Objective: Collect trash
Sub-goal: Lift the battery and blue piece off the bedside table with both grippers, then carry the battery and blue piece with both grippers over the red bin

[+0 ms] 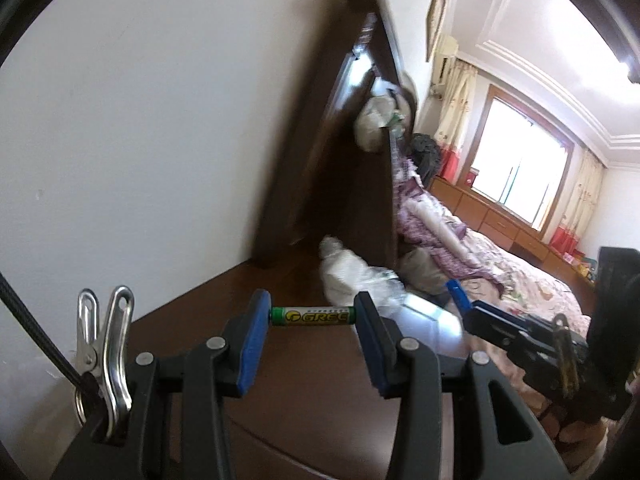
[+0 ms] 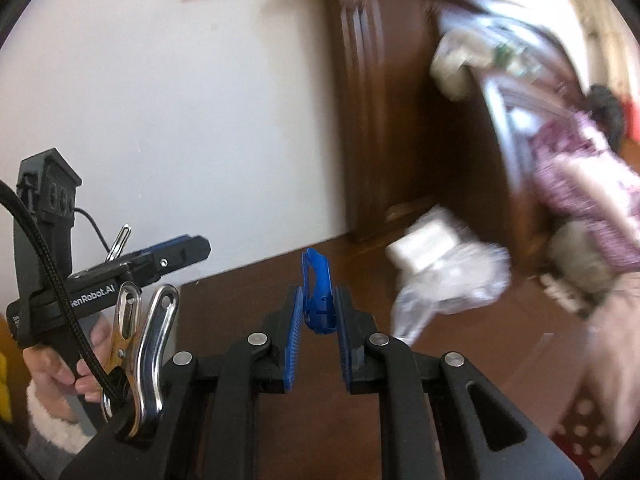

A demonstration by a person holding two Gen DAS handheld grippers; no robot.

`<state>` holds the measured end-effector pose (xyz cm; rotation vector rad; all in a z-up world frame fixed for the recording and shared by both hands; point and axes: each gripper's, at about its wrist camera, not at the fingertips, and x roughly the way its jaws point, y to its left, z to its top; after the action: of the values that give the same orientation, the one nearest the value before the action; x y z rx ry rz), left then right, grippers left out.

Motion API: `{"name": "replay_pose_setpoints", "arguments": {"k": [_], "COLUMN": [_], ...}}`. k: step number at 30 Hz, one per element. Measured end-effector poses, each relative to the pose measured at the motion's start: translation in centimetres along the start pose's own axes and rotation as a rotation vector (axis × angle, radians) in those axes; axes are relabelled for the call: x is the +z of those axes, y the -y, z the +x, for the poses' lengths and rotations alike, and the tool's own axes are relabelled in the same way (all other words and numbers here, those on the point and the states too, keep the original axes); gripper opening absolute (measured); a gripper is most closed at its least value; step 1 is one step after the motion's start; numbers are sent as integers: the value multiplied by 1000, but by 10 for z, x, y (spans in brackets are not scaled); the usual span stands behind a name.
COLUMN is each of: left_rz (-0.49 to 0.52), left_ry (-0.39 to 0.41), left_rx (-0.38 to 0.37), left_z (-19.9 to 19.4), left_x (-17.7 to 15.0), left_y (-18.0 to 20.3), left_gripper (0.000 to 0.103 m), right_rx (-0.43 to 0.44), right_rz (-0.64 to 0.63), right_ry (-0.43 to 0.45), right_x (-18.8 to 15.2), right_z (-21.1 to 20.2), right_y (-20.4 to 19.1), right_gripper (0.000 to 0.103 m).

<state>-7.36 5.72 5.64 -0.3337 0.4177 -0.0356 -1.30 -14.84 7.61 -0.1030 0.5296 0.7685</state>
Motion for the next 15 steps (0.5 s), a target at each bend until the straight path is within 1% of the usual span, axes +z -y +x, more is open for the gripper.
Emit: {"name": "replay_pose_setpoints", "arguments": {"k": [2, 4, 9, 13, 15], "left_rz": [13, 29, 68, 95, 113], "left_ry": [7, 8, 18, 14, 14], "left_rx": [-17, -37, -104, -146, -154], "left_z": [-4, -8, -20, -26, -28], "left_x": [3, 6, 11, 13, 12], "left_y": [15, 32, 72, 100, 112], "left_gripper": [45, 45, 45, 45, 45], "right_rx": [-53, -87, -188, -232, -245], "right_rz": [-13, -12, -14, 7, 18], "right_ry": [43, 74, 106, 117, 126], "right_x": [2, 3, 4, 2, -1], "right_z": [-23, -45, -85, -104, -114], "right_y": [0, 2, 7, 21, 26], "right_gripper": [17, 17, 17, 17, 17]}}
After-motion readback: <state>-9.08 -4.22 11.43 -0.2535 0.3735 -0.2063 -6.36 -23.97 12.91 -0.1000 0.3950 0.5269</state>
